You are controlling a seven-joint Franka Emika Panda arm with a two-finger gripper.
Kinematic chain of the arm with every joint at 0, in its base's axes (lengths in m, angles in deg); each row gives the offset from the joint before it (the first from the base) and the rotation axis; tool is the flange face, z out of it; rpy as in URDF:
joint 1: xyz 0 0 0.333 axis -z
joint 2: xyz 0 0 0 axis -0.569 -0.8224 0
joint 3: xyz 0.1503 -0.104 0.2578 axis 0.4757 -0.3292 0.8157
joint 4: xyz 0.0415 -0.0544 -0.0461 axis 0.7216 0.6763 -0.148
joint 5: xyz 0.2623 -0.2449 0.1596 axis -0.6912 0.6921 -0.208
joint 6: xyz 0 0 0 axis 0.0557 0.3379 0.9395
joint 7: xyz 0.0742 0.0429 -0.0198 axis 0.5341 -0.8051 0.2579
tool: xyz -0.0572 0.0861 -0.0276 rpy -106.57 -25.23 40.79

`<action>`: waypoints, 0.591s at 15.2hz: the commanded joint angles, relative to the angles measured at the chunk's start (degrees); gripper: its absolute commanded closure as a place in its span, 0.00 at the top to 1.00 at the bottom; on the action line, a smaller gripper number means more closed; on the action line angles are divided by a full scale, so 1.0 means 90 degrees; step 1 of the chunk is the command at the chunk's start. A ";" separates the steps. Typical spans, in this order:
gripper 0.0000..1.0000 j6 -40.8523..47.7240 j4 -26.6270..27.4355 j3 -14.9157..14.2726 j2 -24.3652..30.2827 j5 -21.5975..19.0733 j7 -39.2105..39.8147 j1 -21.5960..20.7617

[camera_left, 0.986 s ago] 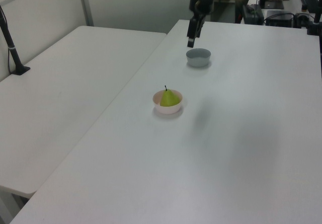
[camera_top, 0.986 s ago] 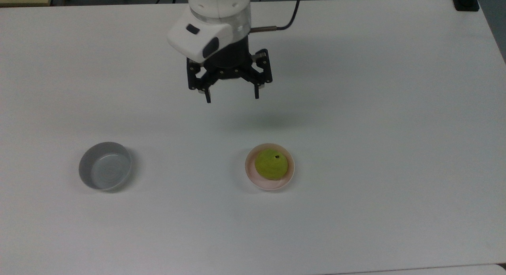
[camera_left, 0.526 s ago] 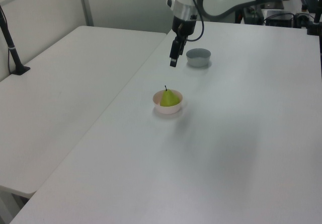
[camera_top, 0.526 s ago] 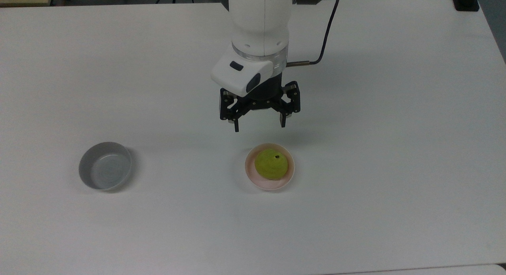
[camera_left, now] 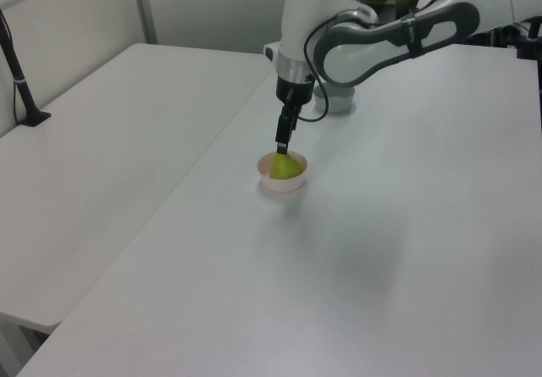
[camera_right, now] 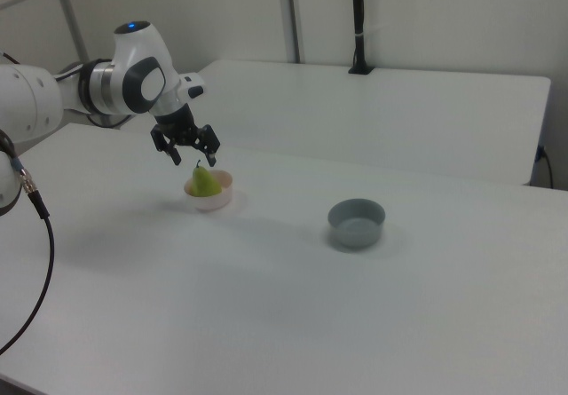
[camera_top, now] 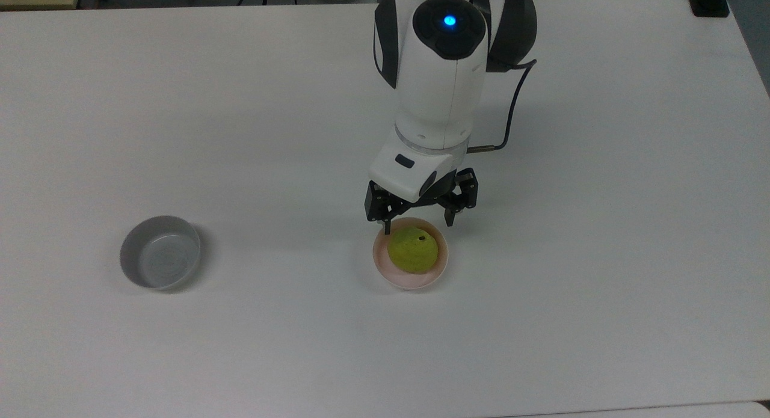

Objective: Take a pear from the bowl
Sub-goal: 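Lower the open gripper around the green pear in the pink bowl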

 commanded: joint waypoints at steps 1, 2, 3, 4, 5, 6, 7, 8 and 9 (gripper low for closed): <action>1.00 -0.0232 -0.0231 -0.0202 -0.0382 -0.0071 -0.0014 -0.0151; 1.00 -0.0281 -0.0221 -0.0202 -0.0450 -0.0061 -0.0014 -0.0171; 1.00 -0.0291 -0.0231 -0.0202 -0.0490 -0.0003 -0.0014 -0.0171; 1.00 -0.0291 -0.0202 -0.0241 -0.0510 0.0036 0.0015 -0.0171; 0.99 -0.0291 -0.0192 -0.0241 -0.0519 0.0046 0.0054 -0.0181; 0.97 -0.0291 -0.0182 -0.0241 -0.0529 0.0056 0.0093 -0.0190; 0.93 -0.0291 -0.0172 -0.0241 -0.0529 0.0076 0.0103 -0.0200; 0.89 -0.0291 -0.0162 -0.0241 -0.0578 0.0076 0.0104 -0.0210; 0.85 -0.0291 -0.0162 -0.0241 -0.0607 0.0124 0.0123 -0.0210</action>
